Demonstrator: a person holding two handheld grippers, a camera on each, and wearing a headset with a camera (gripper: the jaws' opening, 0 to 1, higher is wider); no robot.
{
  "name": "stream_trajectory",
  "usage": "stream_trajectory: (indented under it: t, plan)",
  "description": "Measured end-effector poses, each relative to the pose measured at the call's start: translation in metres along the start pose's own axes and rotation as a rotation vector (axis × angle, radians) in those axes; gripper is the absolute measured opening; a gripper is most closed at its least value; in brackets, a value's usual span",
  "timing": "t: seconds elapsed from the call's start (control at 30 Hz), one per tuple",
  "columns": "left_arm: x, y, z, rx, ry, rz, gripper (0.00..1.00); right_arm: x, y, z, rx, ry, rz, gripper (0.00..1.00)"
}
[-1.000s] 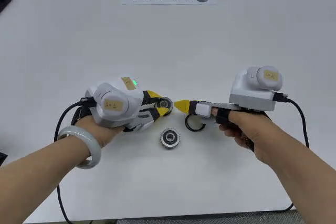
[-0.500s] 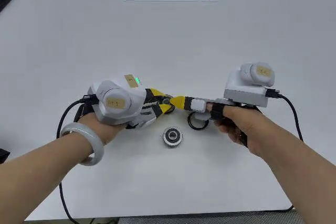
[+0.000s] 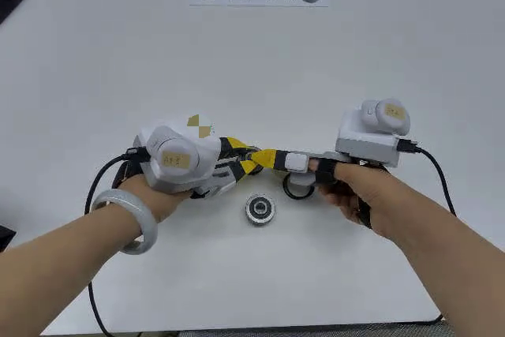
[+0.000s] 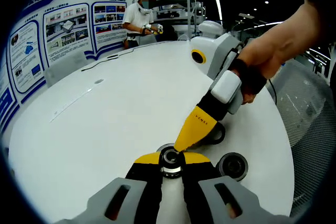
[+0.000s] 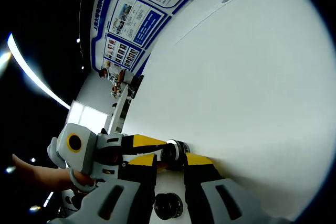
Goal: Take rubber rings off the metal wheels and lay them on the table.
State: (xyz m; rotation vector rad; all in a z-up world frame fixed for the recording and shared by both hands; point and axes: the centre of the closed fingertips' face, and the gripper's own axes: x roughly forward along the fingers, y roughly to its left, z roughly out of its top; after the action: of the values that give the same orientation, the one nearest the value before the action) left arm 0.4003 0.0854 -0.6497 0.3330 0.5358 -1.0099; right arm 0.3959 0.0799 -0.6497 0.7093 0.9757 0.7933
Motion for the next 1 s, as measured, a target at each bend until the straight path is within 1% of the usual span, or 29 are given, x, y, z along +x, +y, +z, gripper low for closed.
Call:
stream_trajectory:
  t: [0.1, 0.2, 0.27, 0.47, 0.67, 0.77, 1.0]
  plan:
    - [0.0, 0.0003, -0.0004, 0.001, 0.001, 0.001, 0.14, -0.0021, -0.0012, -0.0008, 0.005, -0.002, -0.003, 0.19]
    - [0.0001, 0.0003, -0.0004, 0.0, 0.001, 0.001, 0.14, -0.0044, -0.0019, -0.0007, 0.005, -0.01, -0.004, 0.14]
    - [0.0, 0.0003, -0.0005, 0.0, 0.001, 0.001, 0.14, -0.0038, -0.0026, -0.0008, 0.006, -0.01, -0.006, 0.12]
    - [0.0001, 0.0, -0.0008, 0.0, 0.003, 0.001, 0.14, -0.0033, -0.0083, -0.0012, -0.024, -0.003, -0.043, 0.04]
    - [-0.0001, -0.0002, -0.0014, 0.001, 0.004, 0.001, 0.14, -0.0042, -0.0062, -0.0004, -0.029, -0.011, -0.041, 0.02]
    - [-0.0001, -0.0007, -0.0015, 0.001, 0.004, 0.001, 0.14, -0.003, -0.0046, -0.0007, -0.054, -0.008, -0.048, 0.02]
    - [-0.0003, -0.001, -0.0019, 0.008, 0.008, 0.001, 0.14, -0.0024, 0.0007, -0.0003, -0.067, -0.013, -0.04, 0.01]
